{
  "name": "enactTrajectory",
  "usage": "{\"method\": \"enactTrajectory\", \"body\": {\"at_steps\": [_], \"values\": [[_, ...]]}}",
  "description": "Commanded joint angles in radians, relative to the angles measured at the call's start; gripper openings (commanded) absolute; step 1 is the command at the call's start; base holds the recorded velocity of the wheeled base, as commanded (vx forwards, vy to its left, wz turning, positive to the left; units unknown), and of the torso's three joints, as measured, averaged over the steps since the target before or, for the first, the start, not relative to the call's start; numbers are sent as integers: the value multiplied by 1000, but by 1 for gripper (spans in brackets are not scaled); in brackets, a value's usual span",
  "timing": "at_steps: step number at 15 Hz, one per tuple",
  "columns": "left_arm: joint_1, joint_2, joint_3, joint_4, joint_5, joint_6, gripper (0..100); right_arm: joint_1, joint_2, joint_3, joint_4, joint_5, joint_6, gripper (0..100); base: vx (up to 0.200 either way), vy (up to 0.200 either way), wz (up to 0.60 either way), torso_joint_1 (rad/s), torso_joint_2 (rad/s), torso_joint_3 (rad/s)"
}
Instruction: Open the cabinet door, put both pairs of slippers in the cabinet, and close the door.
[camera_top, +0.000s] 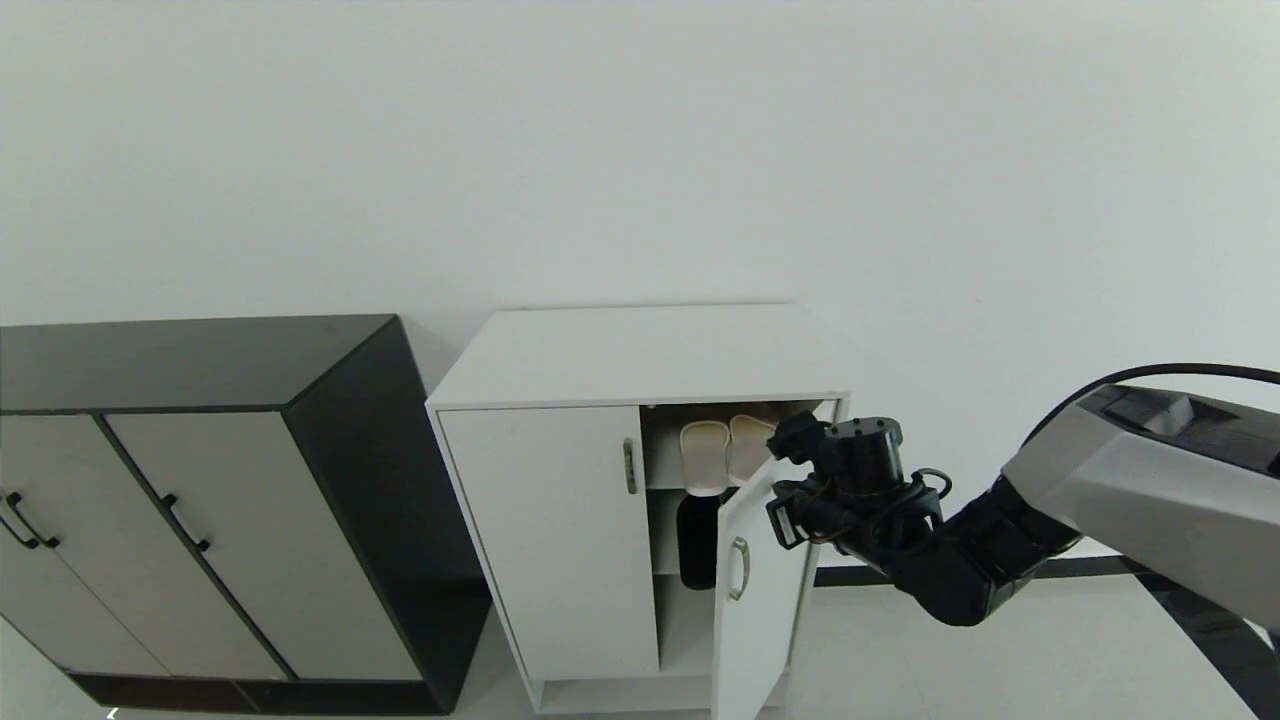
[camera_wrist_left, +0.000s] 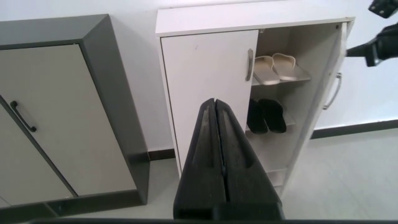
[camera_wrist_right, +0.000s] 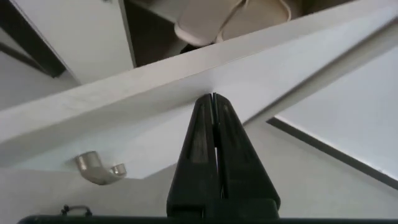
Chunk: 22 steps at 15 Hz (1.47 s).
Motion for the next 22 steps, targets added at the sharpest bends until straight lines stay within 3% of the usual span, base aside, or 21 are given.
{"method": "enactTrajectory", "body": {"at_steps": [1, 10, 22], "values": [[0, 0, 0, 0, 0, 0, 0, 1, 59, -69, 2, 0, 12, 0, 0, 0, 0, 0, 0, 0], [0, 0, 0, 0, 0, 0, 0, -56, 225, -382, 31, 0, 81, 0, 0, 0, 0, 0, 0, 0], [0, 0, 0, 0, 0, 0, 0, -83, 228, -428, 31, 2, 84, 0, 0, 0, 0, 0, 0, 0]]}}
